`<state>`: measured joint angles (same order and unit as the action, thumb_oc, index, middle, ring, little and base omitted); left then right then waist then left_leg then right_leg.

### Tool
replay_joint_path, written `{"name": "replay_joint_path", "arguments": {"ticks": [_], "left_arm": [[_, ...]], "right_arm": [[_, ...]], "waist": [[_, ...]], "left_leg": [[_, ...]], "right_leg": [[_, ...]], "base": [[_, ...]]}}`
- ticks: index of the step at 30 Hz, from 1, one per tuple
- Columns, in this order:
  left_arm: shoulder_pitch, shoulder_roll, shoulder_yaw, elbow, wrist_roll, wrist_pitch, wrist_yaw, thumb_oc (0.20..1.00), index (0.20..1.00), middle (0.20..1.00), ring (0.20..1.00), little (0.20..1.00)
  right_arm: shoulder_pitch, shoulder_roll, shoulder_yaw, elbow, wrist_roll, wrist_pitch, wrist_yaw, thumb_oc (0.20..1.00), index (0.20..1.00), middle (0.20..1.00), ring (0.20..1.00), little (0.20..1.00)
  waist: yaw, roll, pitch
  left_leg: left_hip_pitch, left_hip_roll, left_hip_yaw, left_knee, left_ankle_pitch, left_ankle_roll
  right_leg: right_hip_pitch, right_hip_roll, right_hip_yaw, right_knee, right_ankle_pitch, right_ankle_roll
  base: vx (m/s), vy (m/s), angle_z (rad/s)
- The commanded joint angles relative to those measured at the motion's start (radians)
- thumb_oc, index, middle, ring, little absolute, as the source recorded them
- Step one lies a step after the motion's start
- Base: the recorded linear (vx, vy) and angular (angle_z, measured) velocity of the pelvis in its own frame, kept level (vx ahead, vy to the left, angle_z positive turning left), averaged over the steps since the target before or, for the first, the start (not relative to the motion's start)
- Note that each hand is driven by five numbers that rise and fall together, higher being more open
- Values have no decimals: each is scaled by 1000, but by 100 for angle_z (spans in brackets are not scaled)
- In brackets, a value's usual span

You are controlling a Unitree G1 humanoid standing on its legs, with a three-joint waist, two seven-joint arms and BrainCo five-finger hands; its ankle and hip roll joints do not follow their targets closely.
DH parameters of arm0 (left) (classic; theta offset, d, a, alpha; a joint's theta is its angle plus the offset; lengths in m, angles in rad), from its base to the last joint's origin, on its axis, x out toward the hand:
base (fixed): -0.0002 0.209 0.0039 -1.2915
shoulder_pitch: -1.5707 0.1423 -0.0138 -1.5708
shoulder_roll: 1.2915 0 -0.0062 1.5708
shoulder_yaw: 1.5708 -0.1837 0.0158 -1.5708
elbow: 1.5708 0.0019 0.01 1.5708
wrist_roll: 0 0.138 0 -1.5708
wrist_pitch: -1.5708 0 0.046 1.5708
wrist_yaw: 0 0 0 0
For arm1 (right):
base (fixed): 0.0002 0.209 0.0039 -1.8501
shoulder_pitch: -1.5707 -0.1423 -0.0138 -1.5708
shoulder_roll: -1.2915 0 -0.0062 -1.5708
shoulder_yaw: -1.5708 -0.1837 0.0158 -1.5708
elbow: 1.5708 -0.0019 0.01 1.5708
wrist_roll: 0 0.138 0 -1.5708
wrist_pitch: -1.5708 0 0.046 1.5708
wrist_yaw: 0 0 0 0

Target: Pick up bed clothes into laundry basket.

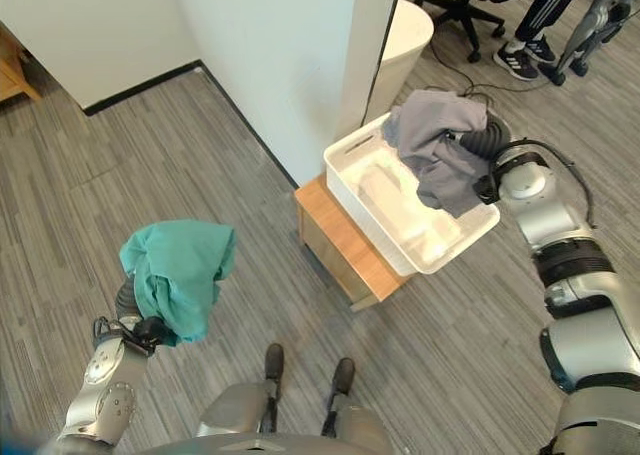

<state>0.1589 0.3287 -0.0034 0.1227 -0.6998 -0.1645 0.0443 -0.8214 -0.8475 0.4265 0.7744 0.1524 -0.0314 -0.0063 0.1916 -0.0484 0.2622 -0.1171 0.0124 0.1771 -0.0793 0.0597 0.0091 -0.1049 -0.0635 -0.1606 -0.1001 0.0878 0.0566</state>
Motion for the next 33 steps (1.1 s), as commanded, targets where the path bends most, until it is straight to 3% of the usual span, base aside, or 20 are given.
{"name": "replay_joint_path", "arguments": {"ticks": [1, 7, 8, 15, 20, 24, 25, 26, 27, 29, 30, 32, 33], "left_arm": [[-12, 68, 6, -118, 7, -64, 12, 200, 200, 200, 200, 200], [-34, 70, -5, -107, 11, -67, 19, 200, 200, 200, 200, 200], [-49, 69, -12, -102, 10, -67, 19, 200, 200, 200, 200, 200], [-69, 63, -14, -93, 10, -70, 17, 200, 200, 200, 200, 200], [-94, 75, 0, -79, 30, -79, 33, 200, 200, 200, 200, 200], [-222, 177, -6, -87, 142, -82, 41, 200, 200, 200, 200, 200], [-225, 179, -10, -85, 142, -83, 41, 200, 200, 200, 200, 200], [-313, 215, -27, -88, 176, -83, 48, 200, 200, 200, 200, 200], [-315, 218, -31, -87, 176, -83, 49, 200, 200, 200, 200, 200], [-395, 262, -37, -107, 186, -81, 44, 200, 200, 200, 200, 200], [-469, 279, -64, -109, 207, -78, 39, 200, 200, 200, 200, 200], [-516, 287, -91, -103, 233, -75, 33, 200, 200, 200, 200, 200], [-600, 294, -136, -101, 281, -60, 18, 200, 200, 200, 200, 200]], "right_arm": [[-199, -29, 50, 100, -33, -9, -52, 200, 200, 200, 200, 200], [-215, 36, 91, 284, -61, 3, -16, 200, 200, 200, 200, 200], [-207, 55, 93, 361, -73, 12, -2, 1000, 1000, 1000, 1000, 1000], [-155, 67, 52, 408, -78, 17, -7, 1000, 1000, 1000, 1000, 1000], [-52, 31, -10, 319, -56, 15, -15, 1000, 1000, 1000, 1000, 1000], [80, -2, -88, 106, -2, -2, -29, 1000, 1000, 1000, 1000, 1000], [87, -3, -94, 102, -1, -1, -29, 1000, 1000, 1000, 1000, 1000], [217, 66, -236, -20, 212, -30, -45, 1000, 1000, 1000, 1000, 1000], [225, 66, -244, -26, 211, -28, -46, 1000, 1000, 1000, 1000, 1000], [388, 119, -347, -234, 257, -50, -27, 1000, 1000, 1000, 1000, 1000], [533, 187, -425, -401, 287, -73, -17, 1000, 1000, 1000, 1000, 1000], [612, 227, -460, -476, 295, -75, 2, 1000, 1000, 1000, 1000, 1000], [721, 287, -498, -568, 290, -83, 31, 1000, 1000, 1000, 1000, 1000]], "waist": [[19, -21, 43], [35, -5, 81], [38, 1, 91], [33, 7, 93], [-5, 13, 78], [-60, 23, 50], [-57, 22, 51], [-90, 26, 36], [-86, 24, 35], [-124, 26, 16], [-160, 27, -3], [-174, 25, -16], [-212, 29, -38]], "left_leg": [[-51, 17, -52, -1, 45, -53], [-91, 12, -61, 0, 50, -53], [-102, 10, -64, 0, 51, -53], [-106, 4, -62, -1, 45, -51], [-76, -1, -40, -4, 30, -47], [-28, 1, -13, -8, 16, -48], [-27, 1, -13, -8, 15, -48], [0, 1, -7, -8, 3, -48], [-3, 2, -7, -8, 7, -48], [21, 4, 5, -8, -2, -49], [45, 4, 11, -8, -16, -48], [56, 6, 15, -8, -16, -47], [73, 8, 23, -8, -23, -47]], "right_leg": [[63, -86, -6, 59, -58, 91], [24, -77, 3, 44, -40, 91], [15, -76, 5, 38, -35, 92], [10, -78, 19, 23, -27, 99], [15, -87, 41, 34, -27, 105], [29, -92, 60, 47, -33, 109], [30, -93, 60, 47, -34, 109], [51, -97, 63, 49, -44, 111], [48, -97, 63, 48, -41, 110], [61, -98, 69, 50, -48, 110], [78, -99, 73, 54, -62, 111], [84, -98, 76, 54, -62, 111], [94, -97, 83, 56, -67, 112]], "base": [[0, 0, 0], [0, 6, 1], [5, 7, -4], [14, 16, -3], [21, 58, -7], [21, 43, -13], [58, 28, -13], [42, 14, -17], [57, 18, -3], [63, -2, -6], [70, -16, -14], [72, -32, -8], [119, -53, -9]]}}
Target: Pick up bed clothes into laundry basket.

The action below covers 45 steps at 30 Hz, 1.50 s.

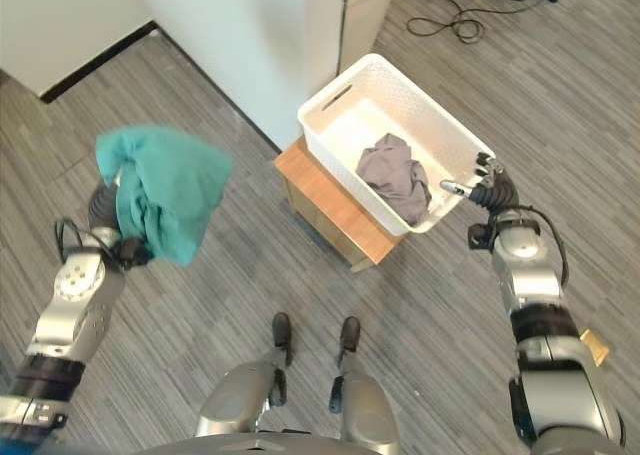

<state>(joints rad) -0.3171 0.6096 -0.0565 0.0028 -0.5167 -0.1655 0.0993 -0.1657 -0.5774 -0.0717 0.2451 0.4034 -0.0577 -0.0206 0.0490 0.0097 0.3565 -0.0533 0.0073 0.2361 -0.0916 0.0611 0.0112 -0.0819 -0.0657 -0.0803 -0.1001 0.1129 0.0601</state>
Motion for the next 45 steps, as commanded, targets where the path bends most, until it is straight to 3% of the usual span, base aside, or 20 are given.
{"name": "replay_joint_path", "arguments": {"ticks": [1, 6, 9, 10, 11, 12, 14, 18, 19, 21, 23, 26, 32, 34, 35, 36, 39, 40, 45], "left_arm": [[-161, 9, -117, 21, 115, -55, -47, 200, 200, 200, 200, 200], [-390, -44, -313, 139, 137, -19, -78, 200, 200, 200, 200, 200], [-496, -68, -376, 273, 120, -10, -59, 200, 200, 200, 200, 200], [-501, -70, -379, 280, 119, -14, -59, 200, 200, 200, 200, 200], [-569, -57, -405, 361, 114, -13, -43, 200, 200, 200, 200, 200], [-570, -57, -405, 362, 114, -13, -43, 200, 200, 200, 200, 200], [-695, -19, -419, 572, 68, -5, -14, 200, 200, 200, 200, 200], [-807, 51, -425, 754, 78, -1, -5, 200, 200, 200, 200, 200], [-882, 118, -444, 842, 152, 7, 3, 200, 200, 200, 200, 200], [-919, 145, -444, 896, 161, 6, 12, 200, 200, 200, 200, 200], [-1011, 234, -475, 997, 274, 11, 40, 200, 200, 200, 200, 200], [-1025, 273, -460, 1049, 281, 14, 53, 200, 200, 200, 200, 200], [-1000, 255, -473, 1068, 392, 16, 81, 200, 200, 200, 200, 200], [-983, 230, -472, 1091, 425, 21, 94, 200, 200, 200, 200, 200], [-979, 220, -475, 1112, 440, 24, 92, 200, 200, 200, 200, 200], [-976, 208, -478, 1125, 446, 27, 91, 200, 200, 200, 200, 200], [-977, 196, -483, 1142, 457, 31, 92, 200, 200, 200, 200, 200], [-975, 188, -480, 1147, 456, 35, 100, 1000, 1000, 1000, 1000, 1000], [-974, 165, -460, 1153, 444, 31, 118, 1000, 1000, 1000, 1000, 1000]], "right_arm": [[118, 42, -19, -82, 28, -59, 54, 1000, 1000, 1000, 1000, 1000], [289, 135, -35, -246, 16, -58, 93, 1000, 1000, 1000, 1000, 1000], [333, 145, -15, -295, 58, -64, 116, 1000, 1000, 1000, 1000, 1000], [334, 146, -17, -297, 59, -63, 116, 1000, 1000, 1000, 1000, 1000], [353, 147, 3, -306, 93, -60, 134, 1000, 1000, 1000, 1000, 1000], [353, 148, 3, -306, 93, -60, 134, 1000, 1000, 1000, 1000, 1000], [393, 137, 60, -342, 140, -45, 179, 1000, 1000, 1000, 1000, 1000], [413, 138, 86, -328, 160, -28, 199, 1000, 1000, 1000, 1000, 1000], [416, 135, 94, -320, 150, -19, 204, 1000, 1000, 1000, 1000, 1000], [414, 137, 99, -316, 155, -18, 203, 1000, 1000, 1000, 1000, 1000], [417, 148, 119, -286, 178, -22, 209, 1000, 1000, 1000, 1000, 1000], [423, 169, 124, -286, 197, -30, 198, 1000, 1000, 1000, 1000, 1000], [440, 185, 135, -270, 200, -57, 184, 1000, 1000, 1000, 1000, 1000], [458, 195, 129, -290, 223, -79, 182, 1000, 1000, 1000, 1000, 1000], [463, 194, 131, -289, 230, -85, 182, 1000, 1000, 1000, 1000, 1000], [467, 194, 131, -290, 234, -90, 181, 1000, 1000, 1000, 1000, 1000], [472, 192, 138, -299, 239, -97, 178, 1000, 1000, 1000, 1000, 1000], [472, 192, 149, -292, 241, -97, 177, 1000, 1000, 1000, 1000, 1000], [495, 190, 164, -299, 243, -104, 187, 1000, 1000, 1000, 1000, 1000]], "waist": [[-83, -29, -145], [-163, -20, -184], [-217, -11, -195], [-215, -12, -194], [-245, -5, -195], [-245, -6, -195], [-313, -1, -179], [-351, -5, -159], [-375, -14, -137], [-383, -24, -128], [-401, -51, -93], [-399, -69, -64], [-392, -82, -19], [-388, -87, 0], [-392, -94, 11], [-392, -92, 15], [-393, -97, 27], [-394, -100, 31], [-392, -104, 31]], "left_leg": [[20, 15, -31, 4, -27, -49], [64, 23, 11, 4, -37, -51], [76, 26, 40, 4, -39, -53], [76, 26, 41, 4, -39, -53], [78, 30, 61, 4, -39, -57], [78, 30, 61, 4, -39, -57], [68, 38, 107, 4, -34, -65], [52, 44, 151, 4, -30, -74], [38, 48, 176, 4, -29, -78], [26, 52, 194, 4, -26, -81], [-12, 60, 224, 4, -15, -86], [-43, 67, 242, 4, -5, -89], [-94, 67, 248, 4, 3, -91], [-99, 61, 238, 4, -29, -93], [-115, 64, 250, 4, 3, -88], [-114, 60, 235, 4, -27, -92], [-126, 60, 232, 4, -27, -91], [-131, 61, 230, 4, -27, -91], [-132, 64, 226, 4, -29, -92]], "right_leg": [[78, -94, 7, 57, -95, 109], [87, -87, 51, 64, -95, 117], [77, -83, 81, 68, -88, 120], [76, -83, 81, 68, -88, 120], [65, -80, 100, 69, -83, 122], [64, -80, 101, 70, -83, 122], [18, -64, 147, 74, -67, 124], [-28, -49, 183, 72, -46, 130], [-60, -41, 204, 67, -33, 137], [-80, -35, 216, 65, -24, 140], [-137, -22, 243, 51, 8, 149], [-165, -14, 251, 35, 25, 153], [-214, -18, 250, 32, 40, 155], [-216, -24, 249, 25, 25, 165], [-234, -20, 248, 33, 47, 159], [-229, -24, 246, 25, 30, 166], [-239, -23, 243, 25, 33, 168], [-244, -22, 243, 25, 36, 168], [-246, -20, 241, 25, 32, 167]], "base": [[106, -60, -16], [55, -31, -26], [23, -9, -45], [8, -3, -39], [1, 1, -32], [-15, 8, -34], [-39, 27, -47], [-23, 37, -47], [-37, 23, -45], [-34, 35, -50], [-52, 35, -42], [-11, 18, -38], [11, 28, -6], [24, 32, -7], [-35, -1, -6], [-25, 7, -4], [8, 15, -1], [-32, -38, 1], [-6, -13, 1]]}}
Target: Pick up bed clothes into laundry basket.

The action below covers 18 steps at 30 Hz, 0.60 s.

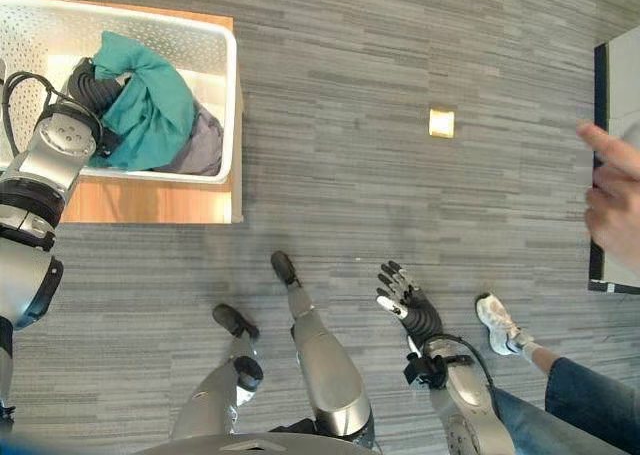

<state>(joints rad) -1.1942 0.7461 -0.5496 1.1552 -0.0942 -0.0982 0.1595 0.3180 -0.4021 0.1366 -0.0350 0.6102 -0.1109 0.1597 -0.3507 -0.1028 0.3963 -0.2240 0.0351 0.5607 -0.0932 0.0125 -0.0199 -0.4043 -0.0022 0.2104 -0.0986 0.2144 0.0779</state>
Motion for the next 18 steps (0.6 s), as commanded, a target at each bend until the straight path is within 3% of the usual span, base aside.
{"name": "replay_joint_path", "arguments": {"ticks": [1, 4, 5, 6, 7, 10, 11, 13, 15, 18], "left_arm": [[-96, 23, 37, -16, 11, -41, 60, 1000, 1000, 1000, 1000, 1000], [-94, 20, 40, -46, 2, -48, 64, 1000, 1000, 1000, 1000, 1000], [-90, 23, 47, -93, -20, -60, 67, 1000, 1000, 1000, 1000, 1000], [-89, 22, 46, -94, -20, -60, 67, 1000, 1000, 1000, 1000, 1000], [-83, 26, 56, -122, -38, -66, 70, 1000, 1000, 1000, 1000, 1000], [-47, 31, 97, -233, -94, -90, 85, 1000, 1000, 1000, 1000, 1000], [8, 21, 139, -331, -157, -112, 95, 1000, 1000, 1000, 1000, 1000], [52, 9, 168, -388, -181, -118, 97, 1000, 1000, 1000, 1000, 1000], [204, 13, 242, -572, -217, -140, 86, 1000, 1000, 1000, 1000, 1000], [389, 49, 342, -736, -155, -149, 85, 1000, 1000, 1000, 1000, 1000]], "right_arm": [[20, 10, -40, -17, 33, -47, 9, 1000, 1000, 1000, 1000, 1000], [22, 1, -41, -9, 32, -46, 11, 1000, 1000, 1000, 1000, 1000], [19, -4, -45, -4, 30, -44, 13, 1000, 1000, 1000, 1000, 1000], [20, -3, -46, -3, 31, -44, 12, 1000, 1000, 1000, 1000, 1000], [19, -6, -51, -5, 26, -42, 13, 1000, 1000, 1000, 1000, 1000], [11, -10, -65, 1, 16, -40, 11, 1000, 1000, 1000, 1000, 1000], [6, -7, -81, 3, 9, -40, 6, 1000, 1000, 1000, 1000, 1000], [4, -8, -93, 5, 2, -41, 0, 1000, 1000, 1000, 1000, 1000], [-10, -4, -132, 2, -25, -41, -15, 1000, 1000, 1000, 1000, 1000], [-20, -1, -151, 18, -59, -42, -20, 1000, 1000, 1000, 1000, 1000]], "waist": [[11, 13, -13], [16, 20, -18], [21, 23, -24], [23, 30, -30], [26, 32, -33], [42, 61, -61], [60, 82, -81], [66, 94, -93], [100, 121, -132], [142, 135, -170]], "left_leg": [[44, 36, -101, 6, 18, -62], [54, 37, -105, 6, 14, -63], [58, 41, -96, 6, 45, -60], [67, 37, -110, 6, 14, -64], [67, 41, -99, 6, 43, -60], [95, 38, -116, 6, 37, -60], [119, 31, -136, 6, 32, -59], [134, 29, -151, 6, 29, -58], [173, 26, -184, 6, 26, -58], [216, 22, -216, 6, 20, -57]], "right_leg": [[82, -85, -51, 23, -75, 148], [92, -87, -53, 23, -81, 148], [92, -86, -56, 32, -67, 138], [105, -90, -58, 24, -86, 145], [103, -89, -60, 32, -72, 136], [136, -97, -77, 38, -89, 132], [167, -105, -94, 43, -104, 127], [191, -109, -109, 45, -112, 123], [248, -116, -140, 52, -134, 113], [310, -120, -169, 56, -160, 103]], "base": [[0, 0, 0], [-28, -36, 6], [7, -15, 4], [-74, -79, 5], [30, -7, 6], [33, -48, 4], [65, -36, 9], [88, -52, 34], [83, -79, 46], [62, -69, 44]]}}
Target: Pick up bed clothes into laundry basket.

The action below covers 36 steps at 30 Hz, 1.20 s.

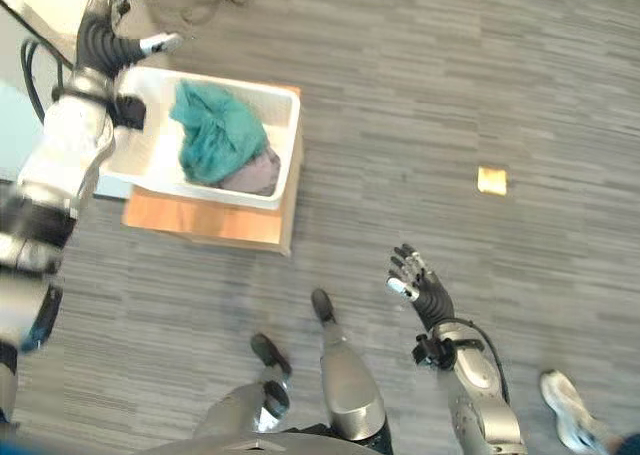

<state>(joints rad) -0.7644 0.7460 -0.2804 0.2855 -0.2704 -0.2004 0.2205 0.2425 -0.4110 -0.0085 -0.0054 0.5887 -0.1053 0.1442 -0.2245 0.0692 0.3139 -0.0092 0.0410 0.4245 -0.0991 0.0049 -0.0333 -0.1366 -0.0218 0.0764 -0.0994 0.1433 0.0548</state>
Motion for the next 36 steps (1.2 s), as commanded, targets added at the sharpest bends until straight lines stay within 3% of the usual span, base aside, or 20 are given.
{"name": "replay_joint_path", "arguments": {"ticks": [1, 3, 7, 10, 15, 16, 18, 20, 21, 23, 24, 25, 26, 28, 31, 32, 33, 34, 35, 36], "left_arm": [[46, 49, 130, 68, 44, -50, 30, 1000, 1000, 1000, 1000, 1000], [268, -3, 264, -78, 60, -66, 26, 1000, 1000, 1000, 1000, 1000], [719, -254, 435, -300, -11, -56, -55, 1000, 1000, 1000, 1000, 1000], [887, -351, 394, -350, -130, -15, -133, 1000, 1000, 1000, 1000, 1000], [934, -440, 299, -307, -260, 44, -162, 1000, 1000, 1000, 1000, 1000], [919, -445, 282, -303, -236, 53, -149, 1000, 1000, 1000, 1000, 1000], [902, -426, 251, -302, -193, 63, -151, 1000, 1000, 1000, 1000, 1000], [884, -423, 229, -295, -215, 62, -158, 1000, 1000, 1000, 1000, 1000], [899, -398, 233, -303, -169, 59, -163, 1000, 1000, 1000, 1000, 1000], [891, -402, 232, -301, -193, 49, -157, 1000, 1000, 1000, 1000, 1000], [866, -410, 218, -266, -228, 41, -146, 1000, 1000, 1000, 1000, 1000], [863, -391, 226, -266, -207, 33, -134, 1000, 1000, 1000, 1000, 1000], [864, -399, 222, -272, -197, 45, -139, 1000, 1000, 1000, 1000, 1000], [895, -426, 238, -283, -204, 46, -152, 1000, 1000, 1000, 1000, 1000], [931, -455, 252, -305, -215, 52, -151, 1000, 1000, 1000, 1000, 1000], [930, -462, 254, -302, -219, 47, -144, 1000, 1000, 1000, 1000, 1000], [916, -464, 241, -289, -224, 53, -147, 1000, 1000, 1000, 1000, 1000], [916, -463, 242, -289, -224, 53, -147, 1000, 1000, 1000, 1000, 1000], [909, -464, 228, -288, -221, 51, -152, 1000, 1000, 1000, 1000, 1000], [909, -463, 229, -289, -221, 52, -152, 1000, 1000, 1000, 1000, 1000]], "right_arm": [[54, 10, -13, -13, -54, -47, -4, 1000, 1000, 1000, 1000, 1000], [56, 15, -24, -19, -114, -50, -14, 1000, 1000, 1000, 1000, 1000], [53, 25, -75, -50, -232, -45, -33, 1000, 1000, 1000, 1000, 1000], [16, 54, -60, -43, -211, -41, -51, 1000, 1000, 1000, 1000, 1000], [-55, 67, 22, -20, -215, -28, -84, 1000, 1000, 1000, 1000, 1000], [-76, 63, 47, -12, -223, -30, -79, 1000, 1000, 1000, 1000, 1000], [-101, 66, 75, -8, -225, -25, -82, 1000, 1000, 1000, 1000, 1000], [-126, 67, 104, -9, -236, -21, -83, 1000, 1000, 1000, 1000, 1000], [-125, 64, 94, 1, -234, -21, -89, 1000, 1000, 1000, 1000, 1000], [-122, 59, 86, 6, -216, -27, -92, 1000, 1000, 1000, 1000, 1000], [-94, 43, 59, 11, -188, -42, -98, 1000, 1000, 1000, 1000, 1000], [-57, 18, 36, 6, -208, -39, -96, 1000, 1000, 1000, 1000, 1000], [-48, 20, 28, -2, -194, -34, -97, 1000, 1000, 1000, 1000, 1000], [-57, 13, 27, -1, -139, -36, -76, 1000, 1000, 1000, 1000, 1000], [-58, -3, 11, 9, -103, -41, -78, 1000, 1000, 1000, 1000, 1000], [-62, -18, 5, 2, -109, -38, -78, 1000, 1000, 1000, 1000, 1000], [-63, -34, 4, -4, -130, -31, -100, 1000, 1000, 1000, 1000, 1000], [-64, -34, 4, -4, -130, -31, -100, 1000, 1000, 1000, 1000, 1000], [-53, -20, -7, 1, -116, -35, -116, 1000, 1000, 1000, 1000, 1000], [-53, -20, -7, 1, -116, -35, -116, 1000, 1000, 1000, 1000, 1000]], "waist": [[31, -38, -100], [65, -44, -120], [135, -56, -165], [170, -49, -179], [237, -56, -178], [261, -58, -168], [279, -63, -146], [275, -51, -117], [264, -34, -110], [259, -33, -111], [230, -58, -120], [237, -76, -115], [246, -87, -124], [256, -98, -133], [261, -115, -111], [244, -119, -104], [210, -143, -99], [211, -143, -99], [179, -152, -104], [177, -152, -106]], "left_leg": [[12, 16, -93, 12, 26, -42], [35, 15, -116, 12, 25, -40], [60, 4, -165, 12, 18, -26], [65, -7, -202, 12, 16, -14], [66, -31, -288, 22, 15, 5], [63, -33, -324, 42, 9, 15], [60, -50, -387, 68, -8, 46], [86, -58, -454, 60, -9, 75], [115, -46, -604, 40, 6, 63], [105, -44, -668, 57, 8, 43], [56, -85, -870, 107, 12, 15], [37, -91, -881, 119, 13, 0], [13, -96, -912, 135, 17, -14], [-18, -89, -960, 132, 44, -32], [-108, -91, -873, 200, 53, -34], [-131, -55, -728, 209, 54, -16], [-117, 9, -459, 274, 3, -8], [-120, 10, -459, 275, 5, -9], [-68, 67, -329, 328, -22, -13], [-72, 67, -331, 327, -18, -14]], "right_leg": [[59, -102, -44, 59, -97, 123], [97, -107, -63, 62, -112, 117], [158, -116, -107, 59, -130, 100], [183, -123, -141, 60, -135, 95], [215, -153, -240, 127, -169, 94], [201, -168, -261, 230, -193, 92], [122, -197, -276, 468, -137, 101], [35, -195, -218, 680, -67, 99], [-48, -60, -31, 699, -155, 75], [-39, -19, 44, 582, -205, 60], [40, 88, 377, 331, -254, 67], [63, 97, 390, 292, -257, 39], [86, 80, 360, 264, -243, 50], [124, 68, 313, 196, -217, 27], [140, 60, 237, 177, -216, 8], [136, 53, 194, 182, -217, 1], [133, 18, 99, 172, -203, 4], [132, 19, 100, 171, -199, 4], [137, -17, 10, 151, -187, 4], [135, -17, 7, 149, -184, 3]], "base": [[46, -86, 44], [48, -65, 36], [23, -39, 35], [-21, 16, 44], [-6, 42, 61], [-26, 75, 85], [-31, 101, 84], [26, 43, 175], [114, -97, 186], [173, -271, 260], [130, -475, 307], [34, -504, 318], [-99, -392, 283], [-105, -371, 242], [-158, -283, 127], [-319, -255, 134], [-263, -186, 170], [-326, -176, 223], [-167, -70, 181], [-231, -96, 198]]}}
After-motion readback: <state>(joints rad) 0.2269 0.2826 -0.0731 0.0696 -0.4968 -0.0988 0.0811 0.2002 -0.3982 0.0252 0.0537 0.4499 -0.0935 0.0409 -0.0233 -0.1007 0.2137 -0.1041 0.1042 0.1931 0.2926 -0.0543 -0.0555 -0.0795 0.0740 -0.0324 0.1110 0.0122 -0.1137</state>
